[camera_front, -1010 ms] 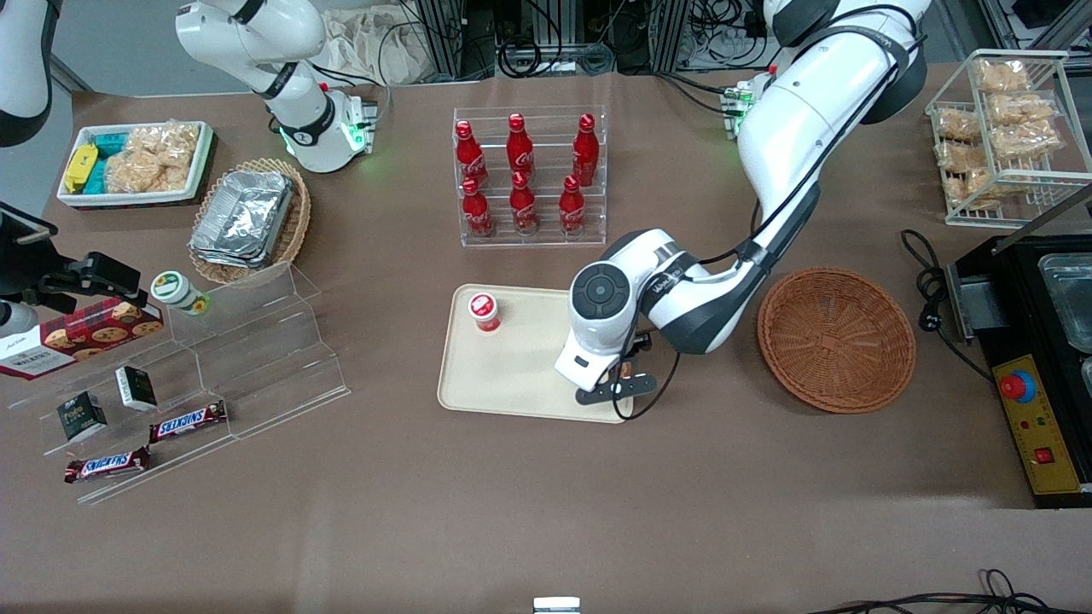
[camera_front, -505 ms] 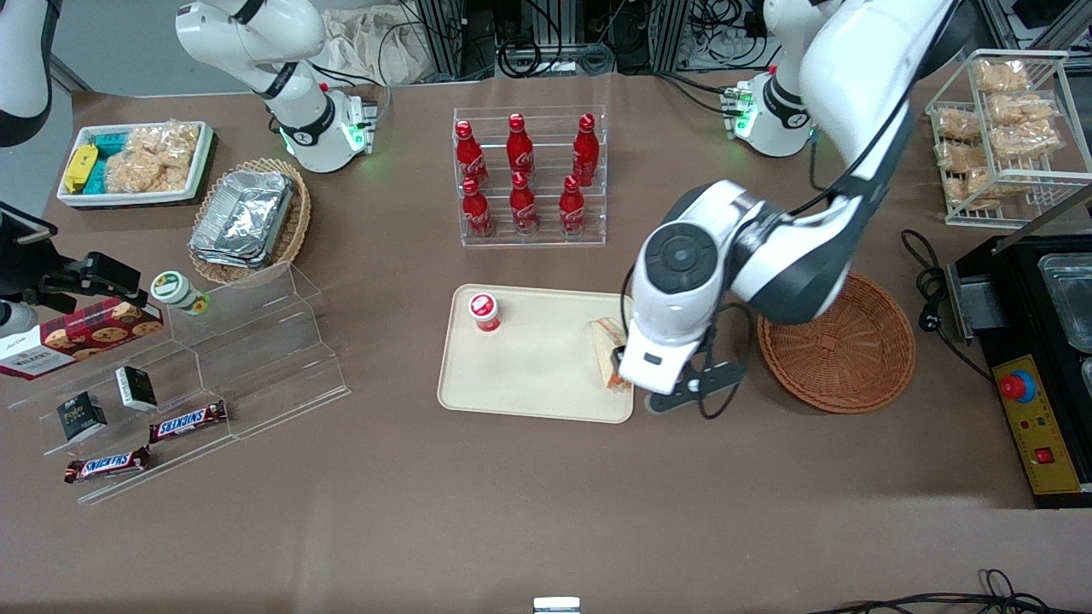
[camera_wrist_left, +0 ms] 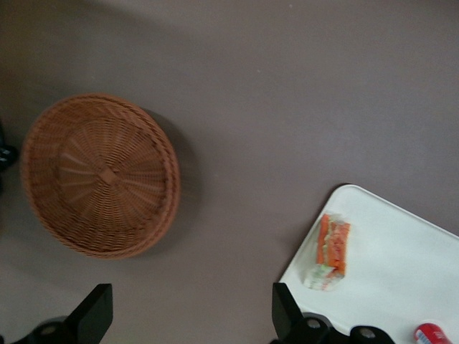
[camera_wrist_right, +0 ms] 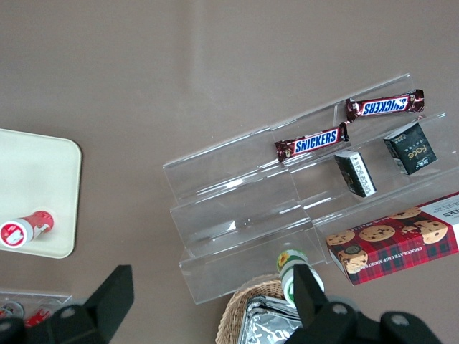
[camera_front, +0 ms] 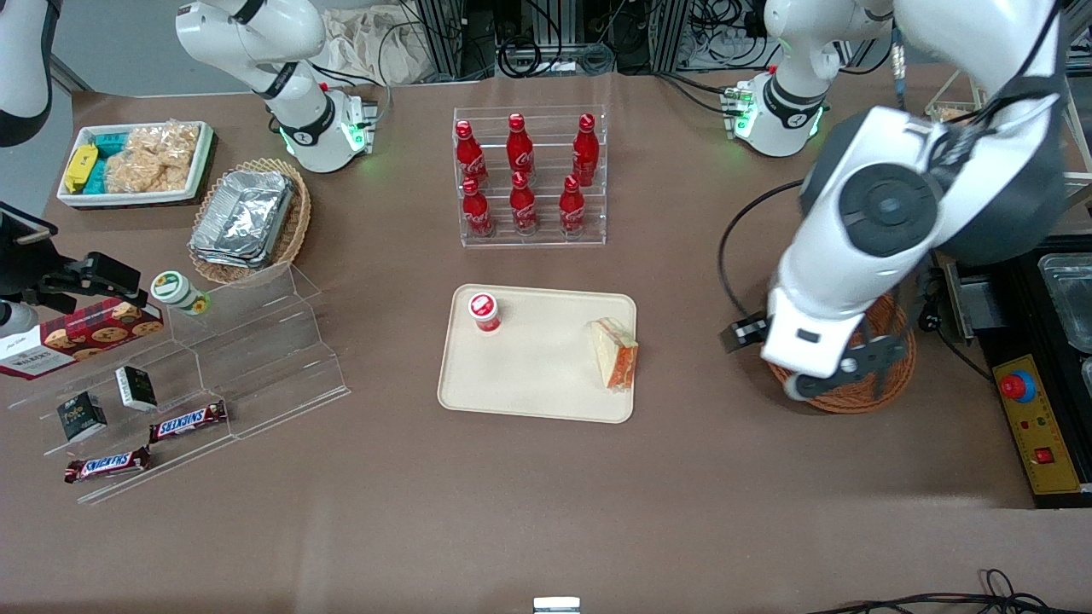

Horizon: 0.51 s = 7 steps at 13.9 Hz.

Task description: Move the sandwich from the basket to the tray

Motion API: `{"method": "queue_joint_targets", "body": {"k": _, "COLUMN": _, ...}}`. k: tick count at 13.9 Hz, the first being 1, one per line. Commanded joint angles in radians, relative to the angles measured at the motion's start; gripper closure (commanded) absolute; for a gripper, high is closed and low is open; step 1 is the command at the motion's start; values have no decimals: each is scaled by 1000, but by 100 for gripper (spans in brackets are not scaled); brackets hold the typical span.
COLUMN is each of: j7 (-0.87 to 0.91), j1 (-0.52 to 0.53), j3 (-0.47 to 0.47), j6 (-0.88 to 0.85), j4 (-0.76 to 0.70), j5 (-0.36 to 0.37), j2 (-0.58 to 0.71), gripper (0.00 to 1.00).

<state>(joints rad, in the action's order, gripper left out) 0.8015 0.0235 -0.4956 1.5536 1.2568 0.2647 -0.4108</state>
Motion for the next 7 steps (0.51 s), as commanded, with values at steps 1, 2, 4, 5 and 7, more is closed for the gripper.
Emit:
{"method": "queue_joint_targets", "body": {"k": 1, "j7": -189, "j1": -57, "j3": 211, "j6": -10, "j4": 82, "j5": -126, "j2": 136, "gripper": 0}}
{"method": "queue_joint_targets", "body": {"k": 2, "j7": -271, "j1": -83, "j3": 294, "j6": -10, "j4": 113, "j5": -174, "j2": 176, "gripper": 0}}
{"method": "queue_joint_targets", "body": {"k": 4, "j7": -404, "j1": -111, "j3": 397, "j6": -9, "j4": 168, "j5": -212, "j2": 242, "gripper": 0}}
{"method": "queue_joint_targets", "body": {"k": 5, "j7": -451, "j1": -126, "j3": 435, "j6": -9, "j4": 190, "j5": -216, "j2": 269, "gripper": 0}}
{"method": "queue_joint_targets", "body": {"k": 7, "j7": -539, "j1": -155, "j3": 521, "j6": -7, "j4": 249, "j5": -235, "j2": 331, "gripper": 0}}
